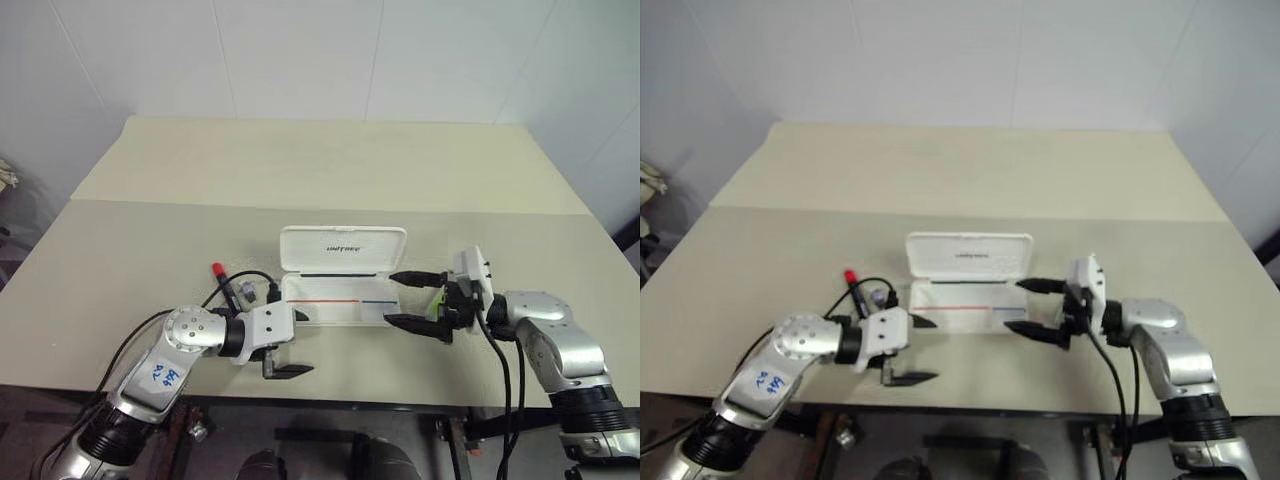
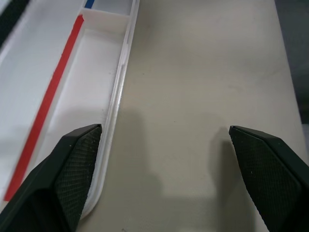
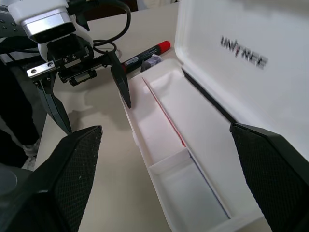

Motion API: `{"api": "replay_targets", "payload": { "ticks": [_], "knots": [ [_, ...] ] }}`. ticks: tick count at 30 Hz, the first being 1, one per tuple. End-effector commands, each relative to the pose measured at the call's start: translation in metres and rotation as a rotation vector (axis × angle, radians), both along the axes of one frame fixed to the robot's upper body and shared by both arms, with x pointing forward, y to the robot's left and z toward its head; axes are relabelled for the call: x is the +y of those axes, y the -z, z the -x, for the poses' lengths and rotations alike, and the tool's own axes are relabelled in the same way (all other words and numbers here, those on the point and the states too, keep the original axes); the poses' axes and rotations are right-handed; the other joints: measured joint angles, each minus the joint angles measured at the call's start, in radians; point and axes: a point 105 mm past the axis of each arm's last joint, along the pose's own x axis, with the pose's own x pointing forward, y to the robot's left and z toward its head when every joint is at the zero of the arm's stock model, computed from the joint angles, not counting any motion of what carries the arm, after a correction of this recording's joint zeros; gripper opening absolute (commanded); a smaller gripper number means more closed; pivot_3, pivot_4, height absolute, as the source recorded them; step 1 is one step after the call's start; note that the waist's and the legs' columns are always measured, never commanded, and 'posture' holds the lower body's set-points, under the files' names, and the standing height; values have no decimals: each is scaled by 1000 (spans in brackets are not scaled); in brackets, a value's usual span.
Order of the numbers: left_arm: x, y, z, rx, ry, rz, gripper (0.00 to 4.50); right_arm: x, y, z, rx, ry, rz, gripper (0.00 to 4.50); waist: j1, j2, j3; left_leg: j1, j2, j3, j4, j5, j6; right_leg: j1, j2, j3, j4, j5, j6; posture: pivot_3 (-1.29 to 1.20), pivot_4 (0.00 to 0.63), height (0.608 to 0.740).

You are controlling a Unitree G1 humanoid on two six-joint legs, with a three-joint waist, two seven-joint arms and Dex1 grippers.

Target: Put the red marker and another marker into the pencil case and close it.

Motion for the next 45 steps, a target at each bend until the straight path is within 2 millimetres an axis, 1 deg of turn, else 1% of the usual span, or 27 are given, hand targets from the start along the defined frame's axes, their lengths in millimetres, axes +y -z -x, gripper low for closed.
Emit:
{"api": "replay_targets", "payload": {
  "ticks": [1,5,10,14,21,27,31,33,35,38,40,41,43,45],
  "knots": [
    [0,-14,5,-36,-8,25,4478,5,-5,-1,-36,-17,-5,4500,0,0,0,0,0,0,0,0,0,0,0,0,0,0,0,0,150,740],
    [2,-17,5,-39,-37,35,4478,8,-2,-4,-36,-22,-2,4500,0,0,0,0,0,0,0,0,0,0,0,0,0,0,0,0,150,740],
    [9,-20,0,-55,-69,26,4478,13,-2,-8,-44,-31,-5,4500,-1,0,0,0,0,0,0,0,0,0,0,0,0,0,0,0,150,740],
    [13,-32,-4,-80,-81,35,4478,14,-3,-8,-47,-39,-5,4500,-1,0,0,0,0,0,0,0,0,0,0,0,0,0,0,0,150,740],
    [11,-55,0,-104,-101,94,4478,14,-2,-8,-47,-45,-2,4500,1,0,0,0,0,0,0,0,0,0,0,0,0,0,0,0,150,740],
    [18,-79,-1,-147,-198,163,4478,7,-9,-6,-57,-51,-8,4500,-1,0,0,0,0,0,0,0,0,0,0,0,0,0,0,0,150,740],
    [33,-99,-7,-202,-378,262,4478,-7,-20,-6,-78,-46,4,4500,-1,0,0,0,0,-1,0,0,0,0,0,0,0,0,0,0,150,740],
    [48,-111,-13,-253,-537,351,4478,-19,-23,-10,-86,-29,39,4500,0,0,0,0,0,-1,0,0,0,0,0,0,0,0,0,0,150,740],
    [60,-117,-16,-272,-679,433,4478,-26,-26,-13,-90,-15,60,4500,0,0,0,0,0,-1,0,0,0,0,0,0,-1,0,0,0,150,740],
    [79,-110,-18,-225,-931,487,4478,-35,-31,-21,-97,4,85,4500,-1,-1,0,0,0,-1,0,0,0,1,1,1,0,0,0,0,150,740],
    [94,-107,-20,-230,-1104,527,4478,-38,-35,-26,-104,13,93,4500,-2,-1,0,0,0,-1,0,0,-1,1,1,1,0,0,0,0,150,740],
    [98,-105,-21,-225,-1160,541,4478,-39,-36,-28,-106,14,95,4500,-2,-1,0,0,0,-1,0,0,-1,1,1,1,0,0,0,0,150,740],
    [101,-98,-24,-169,-1244,584,4478,-40,-37,-32,-112,17,103,4500,-1,-1,1,0,0,-1,0,0,-1,1,1,1,0,0,0,0,150,740],
    [99,-83,-27,-77,-1324,618,4478,-41,-42,-36,-124,19,106,4500,-1,-1,1,0,0,-1,0,1,-1,1,1,1,0,0,0,0,150,740]
  ]
}}
